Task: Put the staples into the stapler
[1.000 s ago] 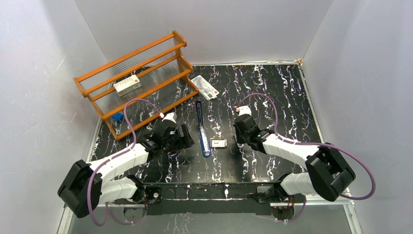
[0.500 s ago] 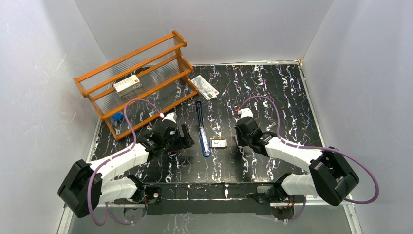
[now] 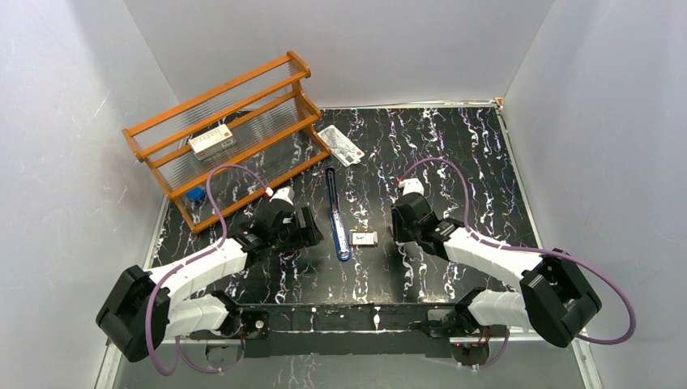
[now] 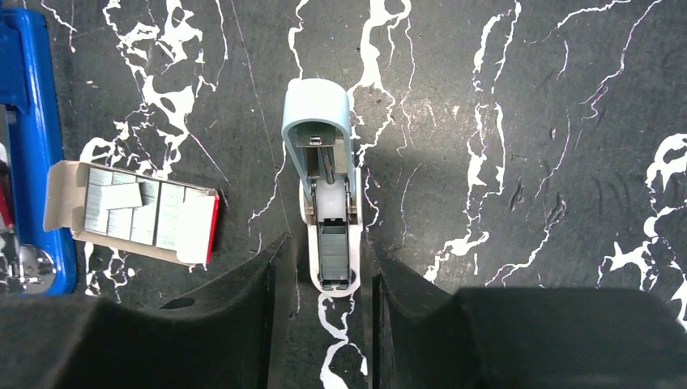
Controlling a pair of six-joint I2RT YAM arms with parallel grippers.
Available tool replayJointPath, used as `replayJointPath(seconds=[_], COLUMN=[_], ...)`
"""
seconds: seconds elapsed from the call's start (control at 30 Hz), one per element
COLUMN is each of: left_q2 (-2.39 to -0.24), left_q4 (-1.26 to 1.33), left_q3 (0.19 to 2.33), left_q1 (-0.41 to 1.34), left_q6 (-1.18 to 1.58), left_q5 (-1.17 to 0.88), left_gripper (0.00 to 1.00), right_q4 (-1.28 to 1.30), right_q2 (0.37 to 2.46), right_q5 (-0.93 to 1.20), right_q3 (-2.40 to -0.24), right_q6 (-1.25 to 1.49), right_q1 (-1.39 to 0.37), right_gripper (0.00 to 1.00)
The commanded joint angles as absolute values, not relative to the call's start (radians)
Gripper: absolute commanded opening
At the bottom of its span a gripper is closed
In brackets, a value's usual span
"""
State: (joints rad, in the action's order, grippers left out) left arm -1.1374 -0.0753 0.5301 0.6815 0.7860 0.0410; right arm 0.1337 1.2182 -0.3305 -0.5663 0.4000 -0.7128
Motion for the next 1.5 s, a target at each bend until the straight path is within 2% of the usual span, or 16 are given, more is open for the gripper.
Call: replayJointPath(seconds=[0.0,0.27,0.43,0.57,0.73,0.93,1.13,1.23,1.47], left_q2=[-1.113,-1.08,-1.062,-1.043,-1.011,-0.963,-0.893,-0.856,-0.755], left_q4=[-0.07,-0.065,-0.062,-0.066,-0.076,-0.09,-0.103,-0.133,-0.207], left_q3=[0.521,0.522,0.515,0.507,0.496,0.481,0.455,0.453,0.448], left_q1=[0.677,0.677,0.678,0.677,0.678,0.678,0.678,0.677,0.677], left_q6=[0.788,0.777,0.781,0.787,0.792,0.798,0.816,0.82,0.824], left_q5=[0.048,0.051,0.04,0.034,0.034,0.04,0.041,0.047,0.064], left_gripper=[0.76,0.76,0.77,0.76,0.77,0.76,0.76,0.76,0.77], right_q4=[0.165,0.245,0.281,0.3,0.33,0.356,0.376,0.369,0.439], right_q2=[1.192,1.179,1.225,1.278,1.333,1.286,1.275,1.319,1.532], right_q5=[-0.336,-0.287,-0.268,-0.283,-0.278,-0.241,-0.233,-0.245,-0.343], right_q3=[-0.631,-0.638,-0.654,-0.688,-0.736,-0.787,-0.846,-0.889,-1.045], right_q6=[0.45,0.481,0.443,0.438,0.432,0.428,0.443,0.43,0.48], right_q1=[-0.702,-0.696,-0.695,-0.695,-0.695,-0.699,-0.77,-0.833,-0.932], right_gripper=[0.46,0.71,0.77,0.77,0.69,0.61,0.61,0.61,0.53])
